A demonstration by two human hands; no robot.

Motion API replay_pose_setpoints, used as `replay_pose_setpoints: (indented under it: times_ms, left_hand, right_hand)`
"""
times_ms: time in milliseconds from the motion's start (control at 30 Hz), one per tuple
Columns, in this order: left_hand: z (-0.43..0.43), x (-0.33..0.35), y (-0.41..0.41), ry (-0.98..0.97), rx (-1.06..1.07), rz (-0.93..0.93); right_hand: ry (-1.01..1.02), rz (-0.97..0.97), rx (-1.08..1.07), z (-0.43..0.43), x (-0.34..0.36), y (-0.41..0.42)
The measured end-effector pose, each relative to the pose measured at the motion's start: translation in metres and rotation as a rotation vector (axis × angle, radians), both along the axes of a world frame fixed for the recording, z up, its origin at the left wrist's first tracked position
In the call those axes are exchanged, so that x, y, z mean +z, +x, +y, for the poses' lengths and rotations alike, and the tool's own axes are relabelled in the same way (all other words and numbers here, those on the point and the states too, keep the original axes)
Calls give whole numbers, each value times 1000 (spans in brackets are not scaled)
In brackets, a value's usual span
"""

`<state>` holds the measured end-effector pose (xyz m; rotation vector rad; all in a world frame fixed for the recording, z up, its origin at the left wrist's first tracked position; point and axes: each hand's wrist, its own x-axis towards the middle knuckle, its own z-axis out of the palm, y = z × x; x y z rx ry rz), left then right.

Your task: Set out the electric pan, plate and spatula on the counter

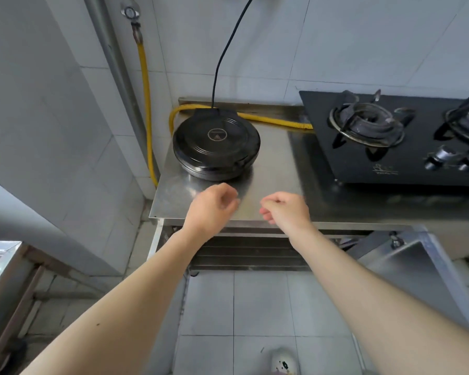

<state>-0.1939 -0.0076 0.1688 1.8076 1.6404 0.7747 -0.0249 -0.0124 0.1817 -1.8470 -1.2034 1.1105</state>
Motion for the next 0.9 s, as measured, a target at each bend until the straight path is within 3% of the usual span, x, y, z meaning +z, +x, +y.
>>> replay_pose_setpoints:
  times_ms: [133, 400, 667, 900]
  left_hand:
    - [-19, -39, 12, -110, -62, 107]
    - [-36, -156, 32, -312, 50, 117]
    - [14, -235, 35, -251, 291, 33]
    - [67, -305, 26, -74, 411, 7]
  right_hand:
    - [-100, 74, 48, -11, -38, 2]
    - [-274, 46, 133, -20, -155, 26]
    - [-238, 59, 153, 29, -247, 33]
    - [-11, 14, 161, 94, -321, 33]
